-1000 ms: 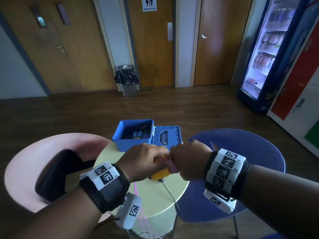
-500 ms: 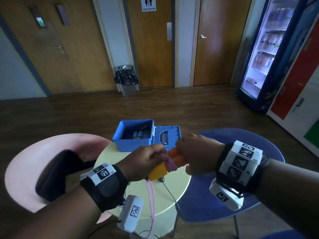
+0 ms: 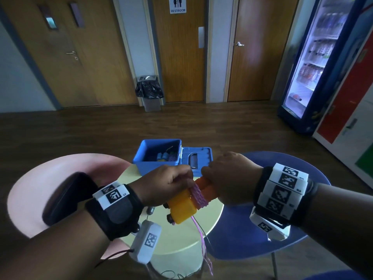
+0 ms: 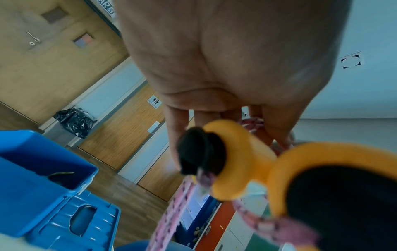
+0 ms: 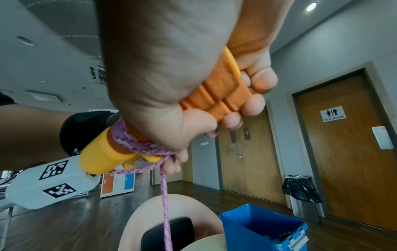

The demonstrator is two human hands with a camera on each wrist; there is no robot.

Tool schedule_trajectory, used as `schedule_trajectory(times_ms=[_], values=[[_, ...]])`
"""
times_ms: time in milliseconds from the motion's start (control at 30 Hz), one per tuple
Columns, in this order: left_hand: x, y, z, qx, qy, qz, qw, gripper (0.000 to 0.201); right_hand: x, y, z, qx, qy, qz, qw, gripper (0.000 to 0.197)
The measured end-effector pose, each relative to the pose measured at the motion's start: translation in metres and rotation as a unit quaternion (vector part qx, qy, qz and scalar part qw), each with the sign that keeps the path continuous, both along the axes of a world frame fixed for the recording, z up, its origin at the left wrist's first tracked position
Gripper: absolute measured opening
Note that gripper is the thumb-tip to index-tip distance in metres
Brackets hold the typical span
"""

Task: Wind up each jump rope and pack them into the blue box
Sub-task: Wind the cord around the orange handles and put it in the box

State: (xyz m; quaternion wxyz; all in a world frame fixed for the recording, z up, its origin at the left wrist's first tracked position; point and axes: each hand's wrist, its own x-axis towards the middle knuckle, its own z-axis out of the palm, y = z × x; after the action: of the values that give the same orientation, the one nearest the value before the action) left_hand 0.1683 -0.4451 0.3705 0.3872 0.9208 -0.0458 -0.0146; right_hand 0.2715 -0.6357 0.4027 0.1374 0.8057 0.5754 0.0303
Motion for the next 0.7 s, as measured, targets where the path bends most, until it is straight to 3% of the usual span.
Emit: schedule_trajectory(times_ms=[200, 400, 533, 700], values=[[-0.001, 0.003, -0.004, 0.0, -0.007, 0.008, 1.0, 0.032, -0.006, -0.004, 0.001, 0.009, -0.021, 0.03, 0.999, 0.022], [0.001, 0.002, -0.002, -0.023, -0.016, -0.01, 1.0, 0.015, -0.007, -0.01, 0.004, 0.044, 0.002, 0.059, 0.997, 0.023], [0.002, 0.002, 0.006, -0.141, 0.006, -0.037, 0.989, 0.015, -0.005, -0.02, 0.008, 0.146, 0.018, 0.08, 0.986, 0.027], [0.003, 0.006, 0.009, -0.395, 0.068, -0.053, 0.915, 0.021, -0.013, -0.027, 0.019, 0.293, 0.069, 0.077, 0.95, 0.036]])
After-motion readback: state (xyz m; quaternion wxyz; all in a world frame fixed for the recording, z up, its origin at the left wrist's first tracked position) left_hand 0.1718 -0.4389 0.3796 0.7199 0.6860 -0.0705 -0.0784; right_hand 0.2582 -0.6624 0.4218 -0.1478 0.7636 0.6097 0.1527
